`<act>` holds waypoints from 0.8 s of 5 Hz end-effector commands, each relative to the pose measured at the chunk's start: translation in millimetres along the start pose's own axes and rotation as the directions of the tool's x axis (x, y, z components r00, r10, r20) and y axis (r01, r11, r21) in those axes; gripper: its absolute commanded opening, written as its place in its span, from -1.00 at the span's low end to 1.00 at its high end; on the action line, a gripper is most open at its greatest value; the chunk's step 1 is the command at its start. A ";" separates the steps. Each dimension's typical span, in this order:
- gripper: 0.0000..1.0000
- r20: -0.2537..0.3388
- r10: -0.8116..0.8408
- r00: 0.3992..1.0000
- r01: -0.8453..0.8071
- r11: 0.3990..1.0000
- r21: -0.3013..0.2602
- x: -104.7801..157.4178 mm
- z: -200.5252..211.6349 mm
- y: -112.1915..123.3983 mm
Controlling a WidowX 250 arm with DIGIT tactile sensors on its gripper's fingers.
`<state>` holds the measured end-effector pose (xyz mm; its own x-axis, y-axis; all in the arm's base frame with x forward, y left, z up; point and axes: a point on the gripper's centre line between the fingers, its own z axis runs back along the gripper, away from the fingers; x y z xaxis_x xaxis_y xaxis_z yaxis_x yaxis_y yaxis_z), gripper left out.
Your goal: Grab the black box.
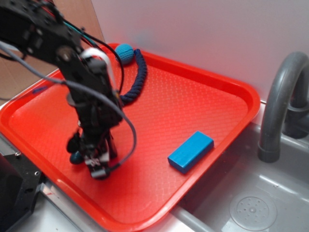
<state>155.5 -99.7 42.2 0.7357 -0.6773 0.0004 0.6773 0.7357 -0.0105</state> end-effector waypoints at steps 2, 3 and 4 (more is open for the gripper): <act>-1.00 0.153 -0.277 0.949 0.247 0.951 0.187 71.3 108.7 38.8; -1.00 0.139 -0.289 0.947 0.255 0.942 0.218 88.4 123.4 51.1; -1.00 0.109 -0.280 0.954 0.258 0.949 0.179 87.2 126.0 60.2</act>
<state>275.0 -107.2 150.9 0.5016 -0.8626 0.0657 0.8530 0.5058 0.1285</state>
